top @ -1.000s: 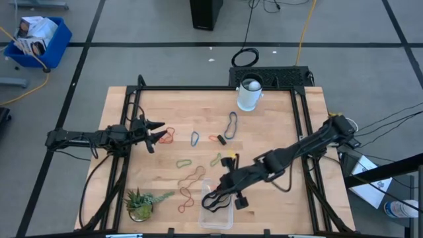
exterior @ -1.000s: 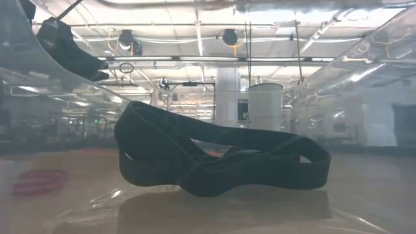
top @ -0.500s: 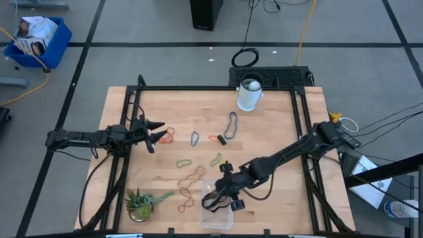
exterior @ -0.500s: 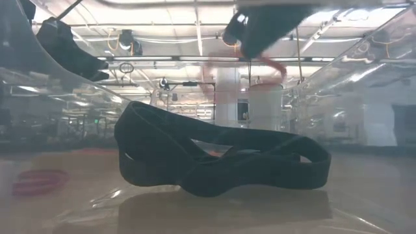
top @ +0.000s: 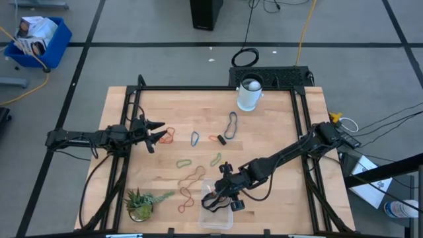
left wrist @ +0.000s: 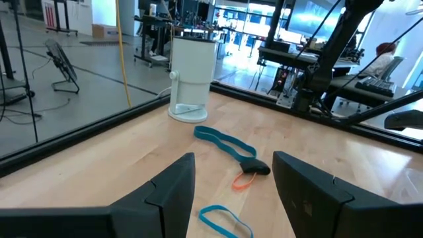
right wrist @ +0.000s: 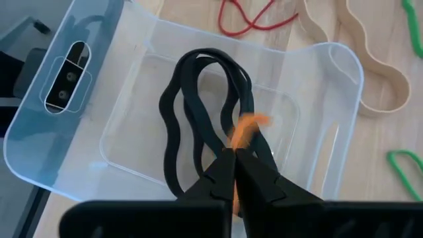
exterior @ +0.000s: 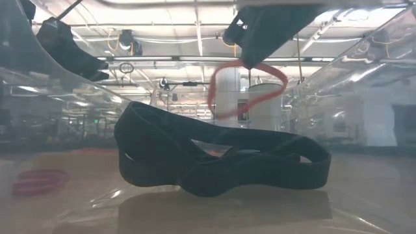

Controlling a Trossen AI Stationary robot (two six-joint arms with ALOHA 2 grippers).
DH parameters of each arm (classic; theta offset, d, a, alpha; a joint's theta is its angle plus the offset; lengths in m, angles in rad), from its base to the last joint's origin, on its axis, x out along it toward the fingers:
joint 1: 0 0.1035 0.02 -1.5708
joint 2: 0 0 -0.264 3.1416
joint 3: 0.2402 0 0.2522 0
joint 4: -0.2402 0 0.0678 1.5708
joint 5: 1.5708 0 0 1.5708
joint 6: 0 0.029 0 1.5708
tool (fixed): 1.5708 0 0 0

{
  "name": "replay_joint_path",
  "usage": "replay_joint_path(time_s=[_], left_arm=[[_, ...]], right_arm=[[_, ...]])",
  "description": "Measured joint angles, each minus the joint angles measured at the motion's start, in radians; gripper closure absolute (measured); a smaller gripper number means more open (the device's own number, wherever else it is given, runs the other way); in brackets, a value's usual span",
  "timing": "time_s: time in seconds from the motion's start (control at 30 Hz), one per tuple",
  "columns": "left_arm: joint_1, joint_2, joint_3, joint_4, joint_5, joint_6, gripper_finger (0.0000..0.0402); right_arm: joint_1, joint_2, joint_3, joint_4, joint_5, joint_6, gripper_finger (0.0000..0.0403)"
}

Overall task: Pick and place rubber bands into bin
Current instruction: Put the orange rubber band into the transparent bin, then put the green rubber band into the transparent bin

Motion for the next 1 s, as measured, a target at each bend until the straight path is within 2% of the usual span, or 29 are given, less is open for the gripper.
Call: replay_joint_path(time_s=[0.27,0.57,0.8,1.0], left_arm=[[0.0,0.0,0.0,0.0,0.0,0.001,0.0192],[0.0,0.0,0.0,0.0,0.0,-0.001,0.0192],[0.0,0.0,0.0,0.001,0.001,-0.002,0.0192],[0.0,0.0,0.0,0.001,0.001,-0.003,0.0192]], right_arm=[[0.0,0.0,0.0,0.008,0.0,0.0,0.037],[-0.002,-0.024,-0.002,-0.011,0.0,0.005,0.0297],[-0.026,-0.208,-0.002,-0.026,0.001,-0.052,0.0278],[-0.044,-0.397,-0.002,-0.027,0.005,-0.191,0.0281]])
